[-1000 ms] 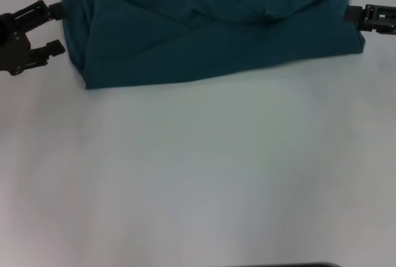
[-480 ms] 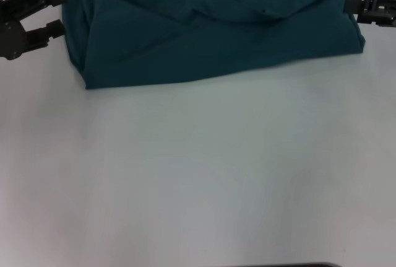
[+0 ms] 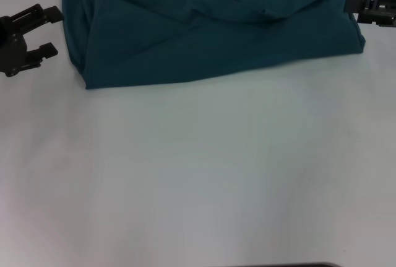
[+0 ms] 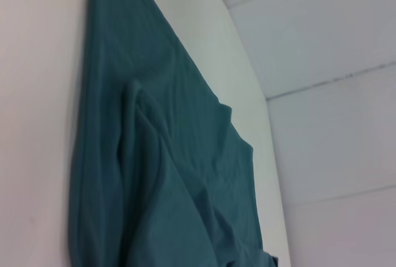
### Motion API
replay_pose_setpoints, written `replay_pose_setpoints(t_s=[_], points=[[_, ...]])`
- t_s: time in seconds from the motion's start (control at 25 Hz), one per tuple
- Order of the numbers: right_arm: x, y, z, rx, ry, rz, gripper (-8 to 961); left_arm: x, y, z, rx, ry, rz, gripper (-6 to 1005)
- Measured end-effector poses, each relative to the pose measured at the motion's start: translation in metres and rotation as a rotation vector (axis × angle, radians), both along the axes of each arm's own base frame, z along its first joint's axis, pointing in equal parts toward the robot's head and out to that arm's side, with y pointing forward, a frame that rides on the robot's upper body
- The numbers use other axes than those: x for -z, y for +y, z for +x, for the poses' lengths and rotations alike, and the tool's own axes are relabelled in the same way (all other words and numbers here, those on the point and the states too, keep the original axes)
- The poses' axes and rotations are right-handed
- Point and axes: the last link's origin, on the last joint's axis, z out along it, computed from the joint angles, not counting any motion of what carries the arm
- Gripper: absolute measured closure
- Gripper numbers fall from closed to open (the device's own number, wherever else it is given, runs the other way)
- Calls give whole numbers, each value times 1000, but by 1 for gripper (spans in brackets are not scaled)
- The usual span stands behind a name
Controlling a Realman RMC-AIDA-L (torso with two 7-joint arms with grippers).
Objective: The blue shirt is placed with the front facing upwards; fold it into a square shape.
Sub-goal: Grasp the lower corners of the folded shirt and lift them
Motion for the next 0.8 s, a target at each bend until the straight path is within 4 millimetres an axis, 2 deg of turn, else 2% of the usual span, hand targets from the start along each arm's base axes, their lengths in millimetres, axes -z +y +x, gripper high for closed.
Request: replay_pose_setpoints(t_s=[0.2, 0.32, 0.52, 0.8], points=[[-1, 1, 0, 5, 3, -1, 29, 6, 0, 4, 18, 6, -16, 83], [-2, 1, 0, 4, -8, 0, 29, 8, -1, 13, 105, 19, -42, 84], [-2, 1, 3, 7, -46, -17, 28, 4, -4, 25, 220, 17, -43, 84], [-1, 2, 3, 6, -50, -19, 28, -4, -4, 32, 255, -74, 44, 86]])
